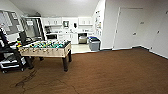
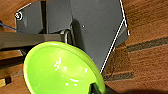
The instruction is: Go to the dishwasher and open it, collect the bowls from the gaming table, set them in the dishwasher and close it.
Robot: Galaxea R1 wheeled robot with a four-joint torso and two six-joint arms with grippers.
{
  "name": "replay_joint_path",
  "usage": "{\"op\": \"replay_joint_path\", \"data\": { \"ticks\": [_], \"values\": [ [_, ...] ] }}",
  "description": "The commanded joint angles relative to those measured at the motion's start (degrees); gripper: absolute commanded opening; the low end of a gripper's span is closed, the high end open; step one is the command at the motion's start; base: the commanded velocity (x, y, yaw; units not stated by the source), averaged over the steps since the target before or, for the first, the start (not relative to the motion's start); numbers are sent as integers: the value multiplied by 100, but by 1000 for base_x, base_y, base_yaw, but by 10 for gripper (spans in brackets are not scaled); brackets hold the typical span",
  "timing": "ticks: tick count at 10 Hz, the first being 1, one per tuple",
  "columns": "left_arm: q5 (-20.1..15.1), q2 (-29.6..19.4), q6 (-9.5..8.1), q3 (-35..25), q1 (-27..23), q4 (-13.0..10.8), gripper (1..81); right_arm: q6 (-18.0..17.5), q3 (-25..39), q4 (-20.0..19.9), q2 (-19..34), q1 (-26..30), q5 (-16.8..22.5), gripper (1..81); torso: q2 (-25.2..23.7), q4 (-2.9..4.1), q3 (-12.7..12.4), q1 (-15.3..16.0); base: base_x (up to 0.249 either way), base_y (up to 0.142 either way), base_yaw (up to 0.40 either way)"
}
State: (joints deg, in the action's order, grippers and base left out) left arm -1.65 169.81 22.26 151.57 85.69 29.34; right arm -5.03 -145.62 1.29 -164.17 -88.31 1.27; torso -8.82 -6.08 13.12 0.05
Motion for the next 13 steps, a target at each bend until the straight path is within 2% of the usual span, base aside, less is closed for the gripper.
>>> {"op": "replay_joint_path", "data": {
  "ticks": [1,8,13],
  "values": [
    [-433,44,-11,-74,-293,-34,10,20,17,64,75,283,304,10,0,0,0,-2,123,0,0],
    [-433,35,-11,-74,-285,-43,10,20,-1,117,75,300,304,10,-2,0,0,0,140,0,0],
    [-424,44,-11,-74,-276,-34,10,20,-1,161,75,300,304,10,-2,0,-2,0,188,0,0]
  ]
}}
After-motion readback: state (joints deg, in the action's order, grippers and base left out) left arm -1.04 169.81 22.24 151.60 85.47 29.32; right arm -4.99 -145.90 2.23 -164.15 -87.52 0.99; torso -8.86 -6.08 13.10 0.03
